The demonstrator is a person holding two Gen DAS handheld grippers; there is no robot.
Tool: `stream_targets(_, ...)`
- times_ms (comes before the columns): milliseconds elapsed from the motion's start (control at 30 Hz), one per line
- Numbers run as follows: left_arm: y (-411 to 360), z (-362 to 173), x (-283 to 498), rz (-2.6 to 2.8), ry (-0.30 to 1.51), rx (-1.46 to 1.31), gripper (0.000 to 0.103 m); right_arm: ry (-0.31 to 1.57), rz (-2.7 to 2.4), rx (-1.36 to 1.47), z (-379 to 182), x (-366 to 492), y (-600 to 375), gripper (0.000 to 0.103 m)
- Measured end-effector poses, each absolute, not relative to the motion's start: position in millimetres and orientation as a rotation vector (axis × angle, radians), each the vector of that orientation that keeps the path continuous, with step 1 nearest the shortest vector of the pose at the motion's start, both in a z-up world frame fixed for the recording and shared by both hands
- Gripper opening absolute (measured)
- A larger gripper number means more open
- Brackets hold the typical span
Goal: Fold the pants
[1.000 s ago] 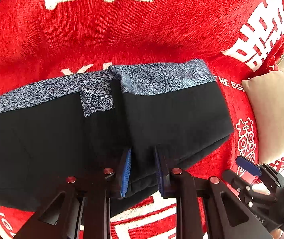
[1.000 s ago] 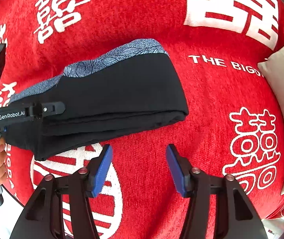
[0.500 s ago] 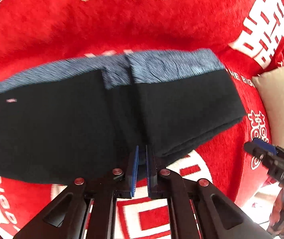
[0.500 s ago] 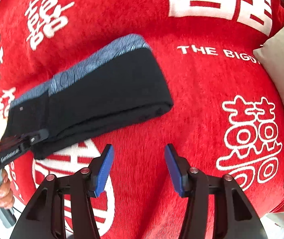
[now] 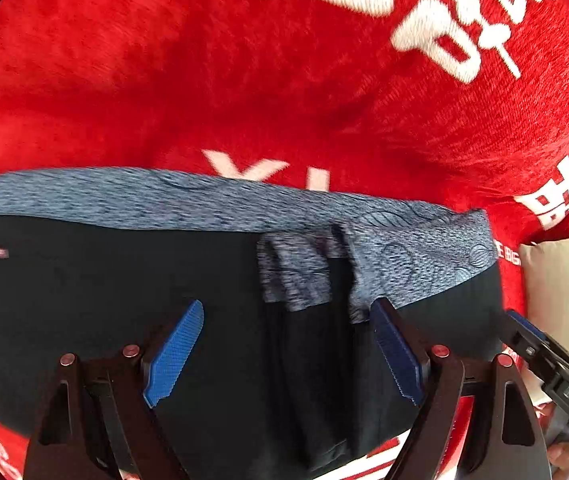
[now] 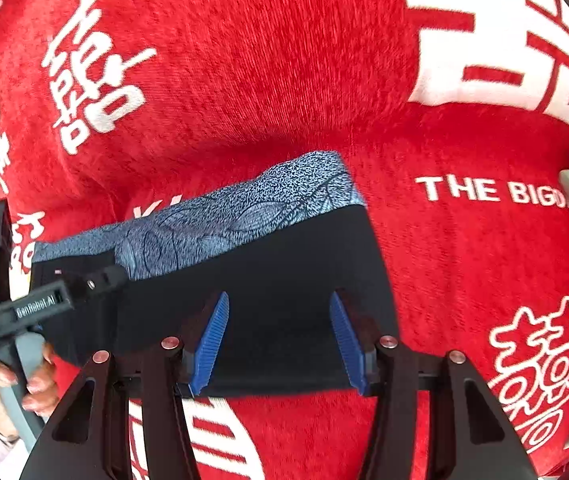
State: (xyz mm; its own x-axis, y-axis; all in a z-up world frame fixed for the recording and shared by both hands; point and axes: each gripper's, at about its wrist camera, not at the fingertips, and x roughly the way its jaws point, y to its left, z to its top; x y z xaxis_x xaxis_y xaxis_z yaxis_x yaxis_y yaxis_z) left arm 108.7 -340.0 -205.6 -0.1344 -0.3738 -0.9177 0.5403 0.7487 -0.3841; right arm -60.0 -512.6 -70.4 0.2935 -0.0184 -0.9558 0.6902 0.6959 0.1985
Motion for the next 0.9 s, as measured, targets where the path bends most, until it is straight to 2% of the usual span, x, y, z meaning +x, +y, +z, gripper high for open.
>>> stream_targets(133, -350, -212, 106, -0.822, 1.534, 0.119, 0.086, 1.215, -0.53, 0.719, -86, -60, -518, 0.057)
stream_targets(300, -367, -220, 105, -0.811, 1.523, 0.148, 0.086, 1.277, -0.503, 0.644, -102, -56, -495, 0.057)
stream_targets(400, -366, -204, 102, -0.745, 1.473, 0.196, 0.086, 1.311, -0.486, 0.523, -100, -49, -479, 0.059)
stream_targets(467, -364, -185, 97, -0.726, 1.399, 0.245, 0.086, 1.28, -0.438, 0.579, -92, -53, -480, 0.058)
stream_targets(567, -371, -157, 86, -0.767, 1.324, 0.259, 0.086, 1.197, -0.496, 0.657, -75, -72, -495, 0.053)
stream_targets(633, -382, -147, 78, -0.816, 1.314, 0.243, 0.086, 1.158, -0.542, 0.718, -70, -83, -510, 0.021)
stream_targets(767, -418, -151, 54, -0.891, 1.323, 0.25, 0.086, 1.148, -0.57, 0.816, -75, -88, -536, 0.017)
stream_targets(900, -414, -206, 43, -0.772, 1.405, 0.374, 0.086, 1.225, -0.518, 0.853, -97, -82, -532, 0.017)
